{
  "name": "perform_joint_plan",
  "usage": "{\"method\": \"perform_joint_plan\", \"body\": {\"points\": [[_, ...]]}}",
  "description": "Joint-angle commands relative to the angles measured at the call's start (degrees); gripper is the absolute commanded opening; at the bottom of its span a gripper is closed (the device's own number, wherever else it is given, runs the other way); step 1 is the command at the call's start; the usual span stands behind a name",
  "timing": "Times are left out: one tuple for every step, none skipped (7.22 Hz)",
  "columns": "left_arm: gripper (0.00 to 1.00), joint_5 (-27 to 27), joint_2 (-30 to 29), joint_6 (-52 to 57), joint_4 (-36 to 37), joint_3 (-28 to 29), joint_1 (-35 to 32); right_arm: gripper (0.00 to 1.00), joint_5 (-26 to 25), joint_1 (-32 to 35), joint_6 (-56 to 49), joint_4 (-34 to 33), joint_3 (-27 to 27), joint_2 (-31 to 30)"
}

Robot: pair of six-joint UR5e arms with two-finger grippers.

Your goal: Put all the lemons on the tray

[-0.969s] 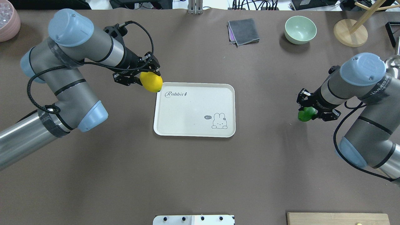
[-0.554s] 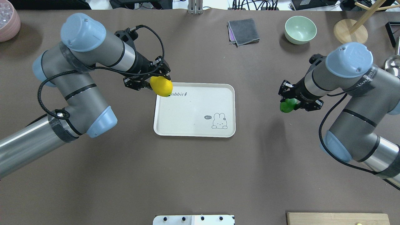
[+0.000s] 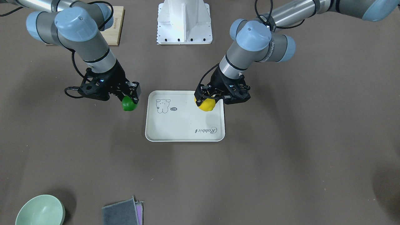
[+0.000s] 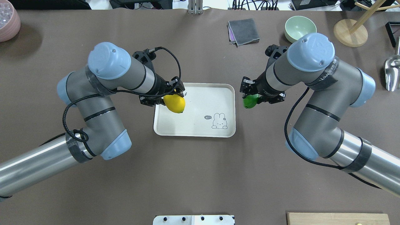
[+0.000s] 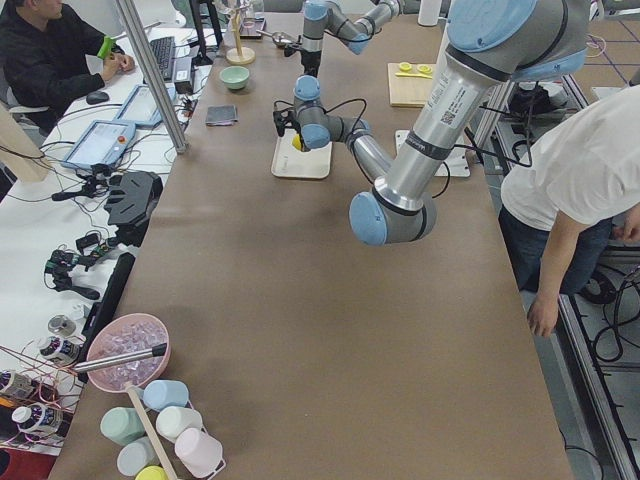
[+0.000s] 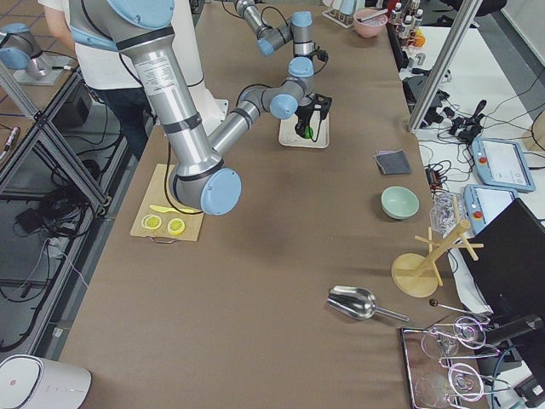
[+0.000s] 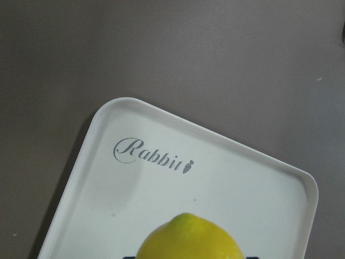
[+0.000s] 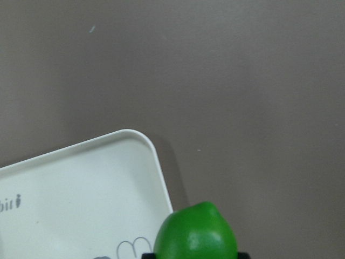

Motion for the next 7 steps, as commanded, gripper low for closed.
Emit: {"method": "perform_joint_plan", "body": {"points": [[0.00, 3.60, 0.16, 0.05, 0.06, 0.54, 2.81, 0.00, -1.31, -0.96, -1.23, 7.47, -4.27, 1.95], [0.00, 3.70, 0.16, 0.05, 0.06, 1.24, 3.34, 0.00, -1.40, -0.96, -1.32, 10.04, -6.30, 2.30], [0.00, 3.88, 0.16, 0.22, 0.06, 2.21, 3.52, 0.00, -1.40, -1.31, -1.24, 13.20, -7.45, 2.31], [0.00, 5.01, 0.16, 0.40, 0.06, 2.74, 3.52, 0.00, -2.45, -2.10, -1.06, 14.63, -7.63, 2.39], [0.18, 4.93, 0.07, 0.49, -0.03, 3.09, 3.52, 0.00, -2.89, -2.63, -1.06, 14.64, -7.63, 2.74], [0.98, 5.11, 0.16, 1.27, 0.06, 3.10, 3.43, 0.00, -3.07, -3.33, -0.97, 14.73, -8.77, 3.61], [0.98, 5.02, 0.16, 3.37, 0.06, 2.92, 3.09, 0.00, -3.51, -4.20, -0.97, 14.82, -10.60, 5.02]]}}
